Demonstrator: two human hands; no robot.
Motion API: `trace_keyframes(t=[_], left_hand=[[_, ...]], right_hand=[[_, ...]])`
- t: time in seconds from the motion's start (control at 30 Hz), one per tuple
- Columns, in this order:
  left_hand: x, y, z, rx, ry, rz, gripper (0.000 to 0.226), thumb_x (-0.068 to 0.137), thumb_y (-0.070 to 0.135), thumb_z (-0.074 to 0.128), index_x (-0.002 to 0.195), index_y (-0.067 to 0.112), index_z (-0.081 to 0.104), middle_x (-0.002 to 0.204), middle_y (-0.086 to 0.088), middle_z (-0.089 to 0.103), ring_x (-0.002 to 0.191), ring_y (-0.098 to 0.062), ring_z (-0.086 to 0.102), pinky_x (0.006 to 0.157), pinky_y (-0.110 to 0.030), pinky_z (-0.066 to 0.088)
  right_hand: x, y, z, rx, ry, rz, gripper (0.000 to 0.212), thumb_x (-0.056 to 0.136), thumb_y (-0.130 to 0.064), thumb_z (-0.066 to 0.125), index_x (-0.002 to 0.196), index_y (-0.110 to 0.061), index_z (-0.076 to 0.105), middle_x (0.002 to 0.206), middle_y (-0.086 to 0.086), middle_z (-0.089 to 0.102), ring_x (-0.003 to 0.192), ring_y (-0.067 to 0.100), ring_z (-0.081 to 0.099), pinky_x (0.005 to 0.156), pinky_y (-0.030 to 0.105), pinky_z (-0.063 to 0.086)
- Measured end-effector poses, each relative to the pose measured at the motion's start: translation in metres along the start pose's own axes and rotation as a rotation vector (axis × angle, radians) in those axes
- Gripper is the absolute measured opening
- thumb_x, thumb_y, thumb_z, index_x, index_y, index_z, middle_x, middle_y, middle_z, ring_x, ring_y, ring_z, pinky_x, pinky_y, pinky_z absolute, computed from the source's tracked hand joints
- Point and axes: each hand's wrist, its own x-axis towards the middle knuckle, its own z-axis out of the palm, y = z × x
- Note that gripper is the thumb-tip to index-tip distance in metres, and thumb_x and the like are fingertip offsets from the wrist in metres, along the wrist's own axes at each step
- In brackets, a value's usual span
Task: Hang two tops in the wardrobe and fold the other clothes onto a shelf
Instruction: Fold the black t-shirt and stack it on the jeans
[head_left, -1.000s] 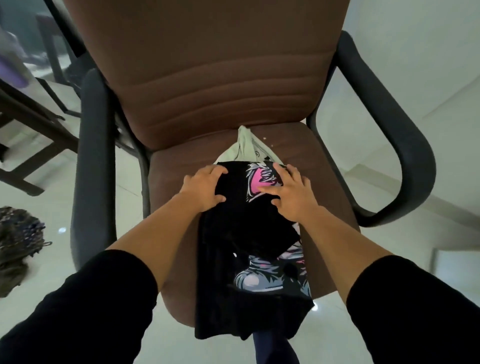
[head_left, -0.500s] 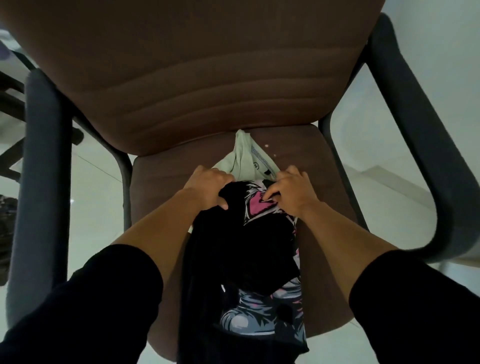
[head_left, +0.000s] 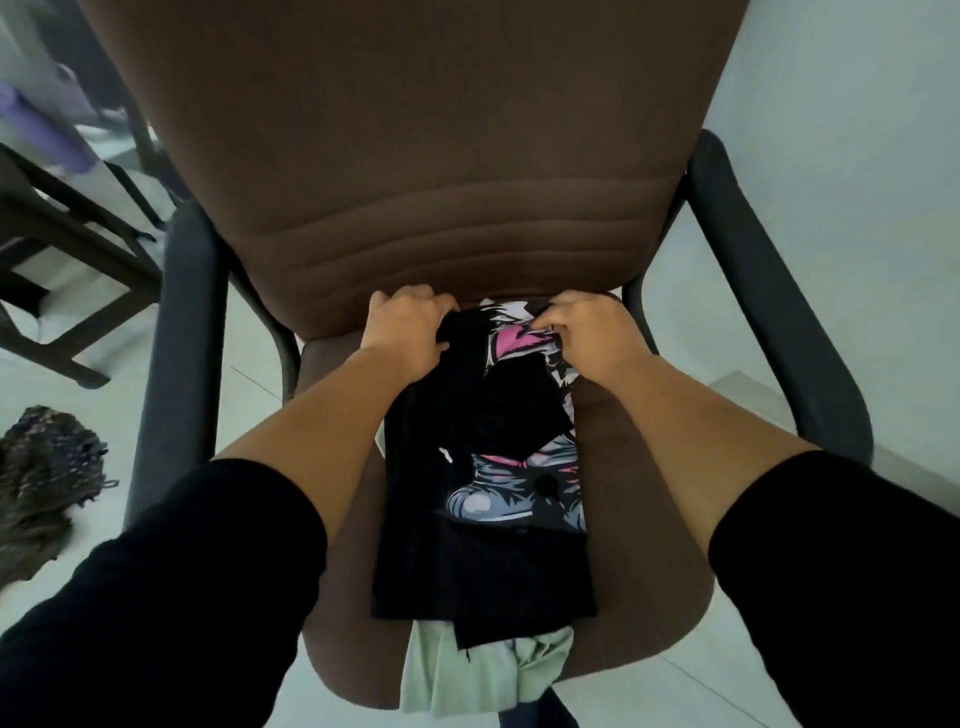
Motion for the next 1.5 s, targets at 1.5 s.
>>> trace_keyframes(t=[1.5], left_hand=[[-0.195,0.054,0.085,-0.359,-0.063,-0.281,0.105,0.064,0.066,0.072,0.147,0.042,0.014,0.145,-0.006,0.021,0.119,-0.030,0.050,0.089,-0.039,0.048]], right_hand=[[-0.188,-0.072,0.100,0.447,-0.115,0.484,0.085,0.075,-0.036,0.078,0.144,-0.044,0.029,0.127,0.010,0.060,0.091,0.033,0.066,0.093,0.040,0.051]])
